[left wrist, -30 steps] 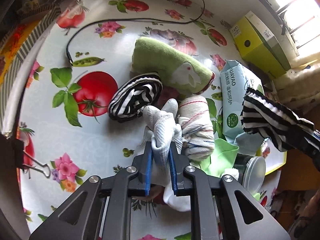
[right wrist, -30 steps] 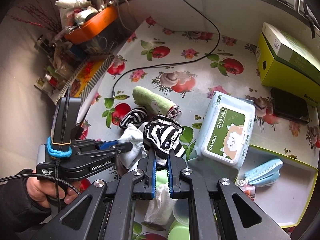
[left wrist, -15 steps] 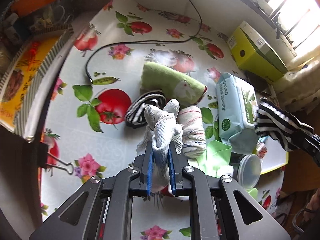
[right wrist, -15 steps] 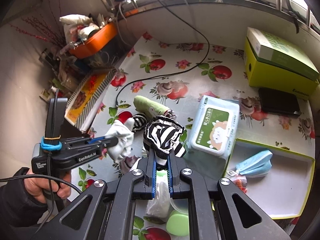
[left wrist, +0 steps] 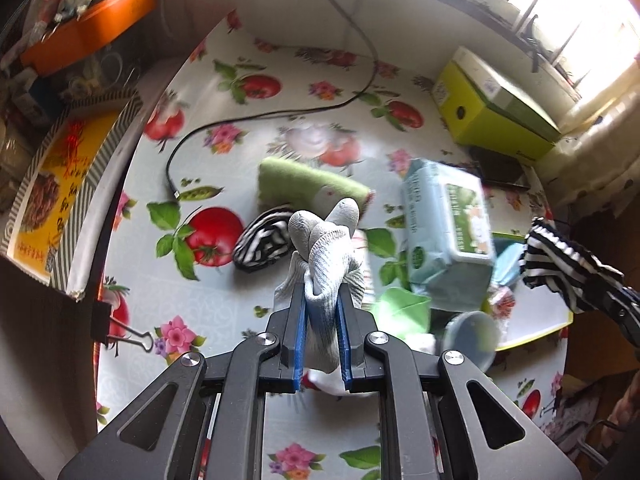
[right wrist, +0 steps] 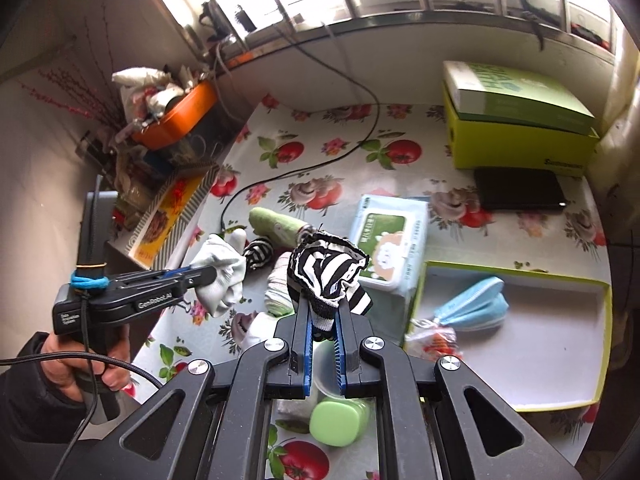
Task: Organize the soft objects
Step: 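Lift the white glove with the left gripper while the right gripper carries the striped sock toward the tray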
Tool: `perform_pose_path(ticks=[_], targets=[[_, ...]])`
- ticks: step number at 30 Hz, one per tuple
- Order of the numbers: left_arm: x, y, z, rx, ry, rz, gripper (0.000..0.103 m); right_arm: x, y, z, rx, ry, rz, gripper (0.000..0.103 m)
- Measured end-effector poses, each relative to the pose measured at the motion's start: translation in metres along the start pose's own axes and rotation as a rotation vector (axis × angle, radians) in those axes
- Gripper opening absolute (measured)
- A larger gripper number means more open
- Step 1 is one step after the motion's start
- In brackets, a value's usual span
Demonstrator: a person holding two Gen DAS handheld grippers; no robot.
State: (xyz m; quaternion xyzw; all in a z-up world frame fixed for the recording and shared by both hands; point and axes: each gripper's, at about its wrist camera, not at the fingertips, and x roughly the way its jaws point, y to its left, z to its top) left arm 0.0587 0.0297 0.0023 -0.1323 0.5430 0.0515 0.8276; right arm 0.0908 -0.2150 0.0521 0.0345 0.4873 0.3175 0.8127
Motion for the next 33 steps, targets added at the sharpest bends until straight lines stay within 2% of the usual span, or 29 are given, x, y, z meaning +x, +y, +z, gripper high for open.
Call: perform_pose_path(ticks=[12, 33], targets=[[-0.026, -0.065, 0.006, 0.123, -0.044, -0.058, 0.014, -0.032, -0.035, -0.020, 0.078, -0.048, -0.026, 0.009], [-0.001, -0.163, 0.005, 0.308, 0.032, -0.140, 0.014, -0.053, -0.110, -0.053, 0.248, -0.074, -0.099, 0.009]])
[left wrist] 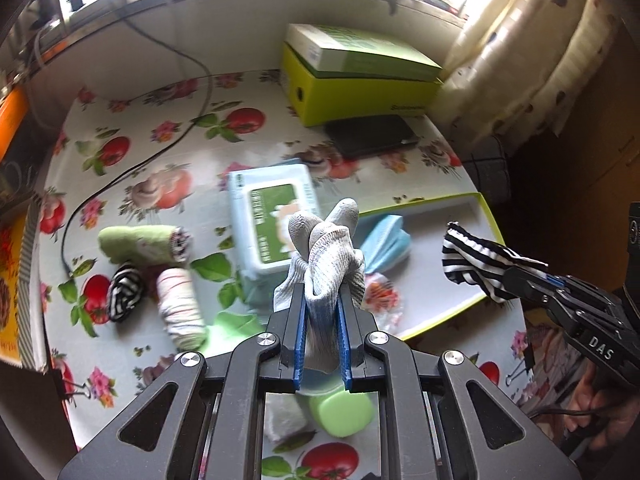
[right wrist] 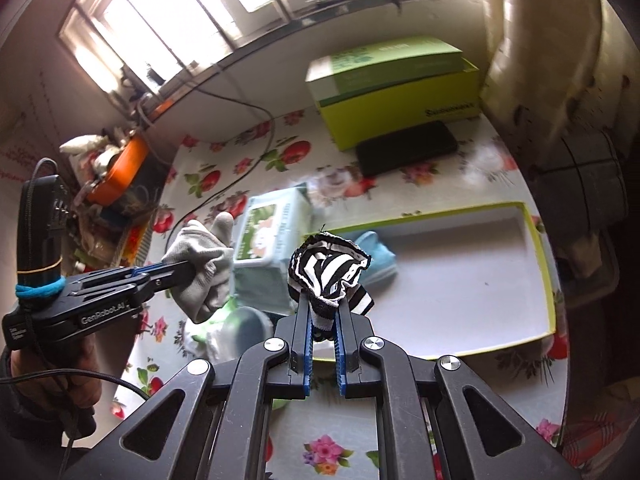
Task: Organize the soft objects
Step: 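Lift the white glove with the left gripper while the right gripper carries the striped sock toward the tray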
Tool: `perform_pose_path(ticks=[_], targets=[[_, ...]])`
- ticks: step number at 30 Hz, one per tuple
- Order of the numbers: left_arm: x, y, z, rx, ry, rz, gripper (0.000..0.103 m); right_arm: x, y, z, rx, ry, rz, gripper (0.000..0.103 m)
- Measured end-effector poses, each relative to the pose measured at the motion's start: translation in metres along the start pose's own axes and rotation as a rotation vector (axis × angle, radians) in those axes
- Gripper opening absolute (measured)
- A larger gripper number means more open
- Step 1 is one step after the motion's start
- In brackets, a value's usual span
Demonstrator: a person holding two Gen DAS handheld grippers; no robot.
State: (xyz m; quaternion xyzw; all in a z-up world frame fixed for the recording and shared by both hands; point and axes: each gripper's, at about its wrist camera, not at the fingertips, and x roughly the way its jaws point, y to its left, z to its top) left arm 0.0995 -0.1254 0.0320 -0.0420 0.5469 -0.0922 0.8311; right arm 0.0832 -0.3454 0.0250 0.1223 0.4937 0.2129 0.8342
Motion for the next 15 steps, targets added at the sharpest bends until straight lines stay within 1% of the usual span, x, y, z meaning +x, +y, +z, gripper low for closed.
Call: perform_pose_path(ticks=[6, 15], targets=[[0.018, -0.028, 0.011, 0.060, 0.036, -0.034, 0.014, 0.004, -0.027, -0.004, 0.055, 0.007, -0.032, 0.009], [0.058, -0.071, 0.023, 0.148, 0.105, -0.066, 0.014, 0.017, -0.067, -0.008, 0.113, 0.026, -0.086, 0.009]])
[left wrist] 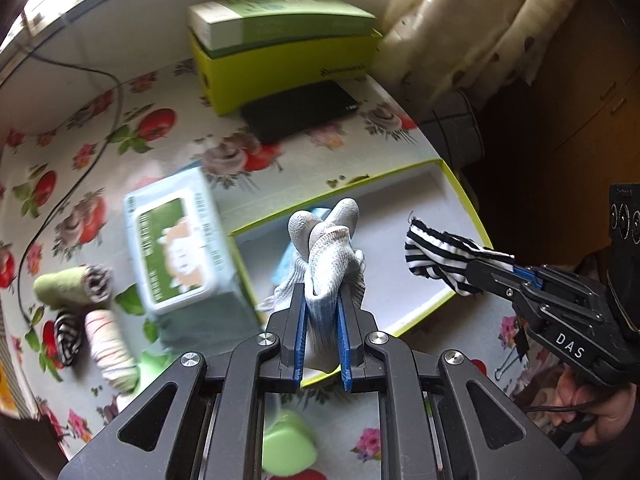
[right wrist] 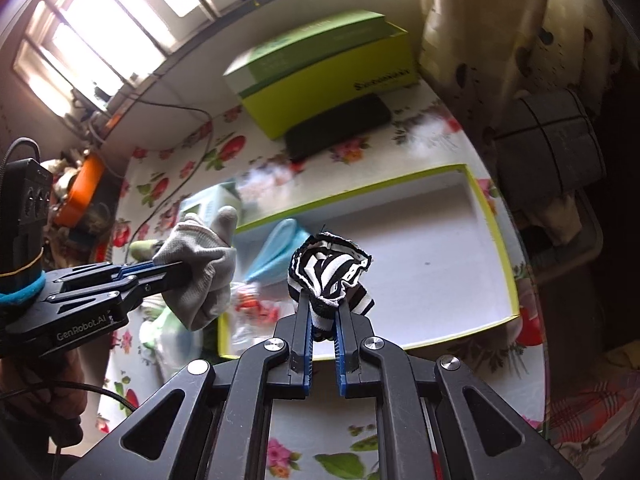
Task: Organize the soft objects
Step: 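Lift the white glove with the left gripper while the right gripper carries the striped sock toward the tray, then open the left gripper over the tray while the right gripper releases the striped sock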
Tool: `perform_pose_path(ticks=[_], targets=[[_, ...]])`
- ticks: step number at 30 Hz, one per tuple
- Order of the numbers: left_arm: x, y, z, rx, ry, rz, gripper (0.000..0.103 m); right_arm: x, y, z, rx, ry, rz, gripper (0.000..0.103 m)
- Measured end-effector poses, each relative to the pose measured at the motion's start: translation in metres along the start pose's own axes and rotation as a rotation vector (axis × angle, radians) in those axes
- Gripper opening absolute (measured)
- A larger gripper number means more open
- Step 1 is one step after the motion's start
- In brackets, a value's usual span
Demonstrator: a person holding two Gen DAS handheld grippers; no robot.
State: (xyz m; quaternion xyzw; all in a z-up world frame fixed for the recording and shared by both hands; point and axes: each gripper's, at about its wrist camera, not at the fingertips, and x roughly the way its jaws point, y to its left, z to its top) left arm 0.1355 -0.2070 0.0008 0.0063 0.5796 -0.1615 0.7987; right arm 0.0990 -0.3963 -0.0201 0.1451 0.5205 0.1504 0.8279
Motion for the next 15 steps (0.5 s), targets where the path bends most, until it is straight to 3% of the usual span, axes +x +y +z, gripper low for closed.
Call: perform_pose_path(ticks=[15], targets=[[0.060, -0.039, 0.039, 0.060, 0.068, -0.038, 0.014, 0.025, -0.061, 0.034, 0.023, -0.025, -0.110, 0.009]])
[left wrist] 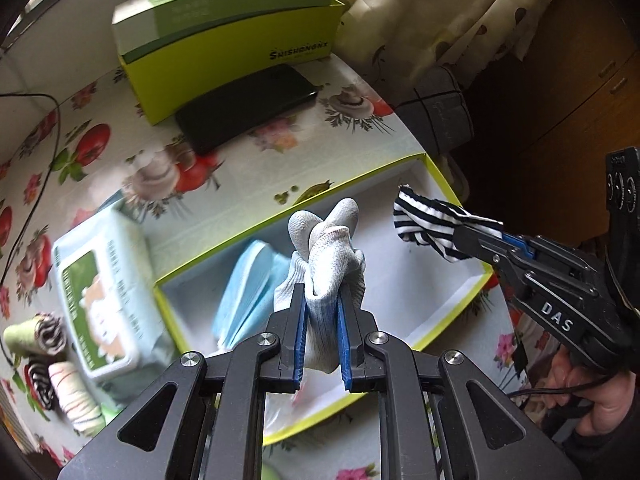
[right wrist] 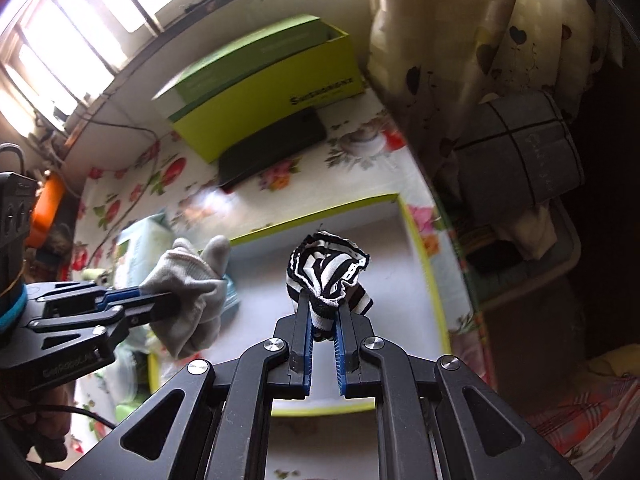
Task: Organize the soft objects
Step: 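Open the left gripper over the tray while the right gripper releases the striped sock, then move both open grippers back over the pile of soft items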
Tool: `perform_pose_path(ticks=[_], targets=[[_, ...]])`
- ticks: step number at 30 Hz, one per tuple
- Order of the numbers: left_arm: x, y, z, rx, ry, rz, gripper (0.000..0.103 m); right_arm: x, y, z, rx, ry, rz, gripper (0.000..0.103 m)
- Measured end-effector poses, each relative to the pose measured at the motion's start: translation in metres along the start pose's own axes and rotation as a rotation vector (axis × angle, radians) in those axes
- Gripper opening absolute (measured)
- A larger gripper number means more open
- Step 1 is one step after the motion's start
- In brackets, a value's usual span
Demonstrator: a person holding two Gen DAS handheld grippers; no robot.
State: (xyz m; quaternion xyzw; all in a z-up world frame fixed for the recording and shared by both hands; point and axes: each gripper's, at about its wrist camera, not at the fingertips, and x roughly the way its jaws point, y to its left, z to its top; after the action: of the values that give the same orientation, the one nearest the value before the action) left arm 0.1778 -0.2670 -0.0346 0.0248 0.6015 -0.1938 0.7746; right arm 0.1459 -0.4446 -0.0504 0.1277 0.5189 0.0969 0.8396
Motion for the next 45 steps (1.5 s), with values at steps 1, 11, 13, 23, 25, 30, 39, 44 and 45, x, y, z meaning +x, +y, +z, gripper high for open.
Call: perform_pose_path(ticks=[1, 11, 13, 23, 25, 30, 39, 44, 45], targets=[[0.005, -0.002, 0.003, 0.000, 0.007, -0.004, 0.014, 0.004, -0.003, 0.001, 0.000, 0.005, -0.017, 0.009], [0.042, -0.012, 0.013, 0.031, 0.071, -0.034, 0.014, 0.022, -0.028, -0.015, 0.053, 0.084, -0.095, 0.041], [0.049, -0.013, 0.016, 0.033, 0.077, -0.036, 0.014, 0.022, -0.026, -0.017, 0.054, 0.089, -0.095, 0.042], [0.045, -0.007, 0.025, 0.007, 0.053, -0.079, 0.029, 0.002, -0.015, -0.018, 0.048, 0.058, -0.099, 0.048], [0.040, -0.005, 0.023, -0.002, 0.048, -0.077, 0.029, -0.001, -0.011, -0.019, 0.041, 0.058, -0.092, 0.049], [0.027, -0.003, 0.020, -0.007, 0.033, -0.067, 0.029, -0.006, 0.001, -0.023, 0.031, 0.063, -0.073, 0.051], [-0.012, 0.007, -0.004, -0.017, -0.004, -0.027, 0.029, -0.027, 0.030, -0.031, 0.012, 0.055, -0.028, 0.054], [-0.035, 0.017, -0.025, -0.037, -0.038, -0.015, 0.029, -0.036, 0.054, -0.037, -0.026, 0.055, -0.005, 0.055], [-0.039, 0.020, -0.029, -0.042, -0.042, -0.010, 0.029, -0.037, 0.059, -0.038, -0.034, 0.057, 0.003, 0.055]])
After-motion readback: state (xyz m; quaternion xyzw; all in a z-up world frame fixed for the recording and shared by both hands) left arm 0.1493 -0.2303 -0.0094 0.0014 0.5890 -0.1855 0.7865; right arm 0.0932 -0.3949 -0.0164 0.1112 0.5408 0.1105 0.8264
